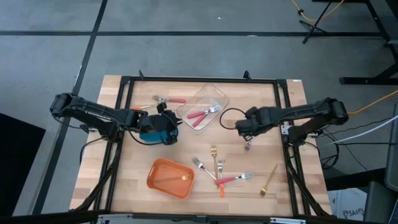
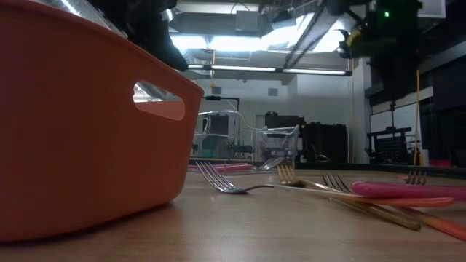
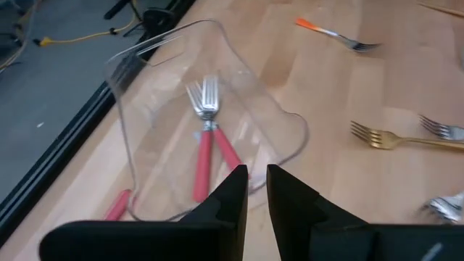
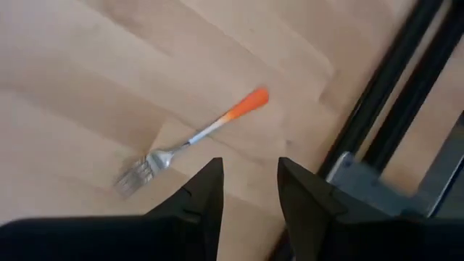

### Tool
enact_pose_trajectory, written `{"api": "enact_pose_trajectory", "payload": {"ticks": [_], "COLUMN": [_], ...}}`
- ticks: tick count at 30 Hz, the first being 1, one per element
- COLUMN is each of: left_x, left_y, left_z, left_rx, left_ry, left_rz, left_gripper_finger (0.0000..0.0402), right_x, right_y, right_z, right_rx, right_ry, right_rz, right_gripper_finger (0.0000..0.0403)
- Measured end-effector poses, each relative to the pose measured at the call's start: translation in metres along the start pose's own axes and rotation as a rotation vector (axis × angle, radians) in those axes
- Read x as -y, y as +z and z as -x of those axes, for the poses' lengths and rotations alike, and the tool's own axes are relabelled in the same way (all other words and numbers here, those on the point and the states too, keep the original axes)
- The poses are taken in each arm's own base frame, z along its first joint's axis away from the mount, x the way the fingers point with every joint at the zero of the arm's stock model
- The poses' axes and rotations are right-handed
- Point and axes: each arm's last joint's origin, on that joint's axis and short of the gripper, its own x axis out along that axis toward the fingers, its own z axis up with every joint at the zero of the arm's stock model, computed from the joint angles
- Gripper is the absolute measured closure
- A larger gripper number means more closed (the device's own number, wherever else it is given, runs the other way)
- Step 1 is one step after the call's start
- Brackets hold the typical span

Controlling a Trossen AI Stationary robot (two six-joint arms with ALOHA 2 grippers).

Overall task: Sort silverware by color (type)
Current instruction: Put the orange fork into the blue bin

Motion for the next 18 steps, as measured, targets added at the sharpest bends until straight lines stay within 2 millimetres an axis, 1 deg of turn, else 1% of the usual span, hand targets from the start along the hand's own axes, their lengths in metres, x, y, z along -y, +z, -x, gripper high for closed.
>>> {"api": "enact_pose_trajectory", "payload": {"ticks": [3,7,11,18], "left_x": [-0.006,-0.013,-0.019,-0.022], "left_y": [0.001,0.002,0.002,0.003], "left_z": [-0.003,-0.006,-0.009,-0.01], "left_rx": [-0.004,-0.009,-0.013,-0.015], "left_ry": [0.023,0.048,0.067,0.08], "left_rz": [0.015,0.032,0.045,0.055], "left_gripper_finger": [0.0354,0.0354,0.0354,0.0354], "right_x": [-0.005,-0.014,-0.018,-0.018], "right_y": [-0.011,-0.022,-0.027,-0.036], "right_z": [-0.014,-0.036,-0.058,-0.093], "right_rx": [0.004,0.019,0.028,0.027], "right_ry": [-0.009,0.029,0.067,0.105], "right_rz": [-0.112,-0.241,-0.353,-0.47], "right_gripper_finger": [0.0283,0.0283,0.0283,0.0283]}}
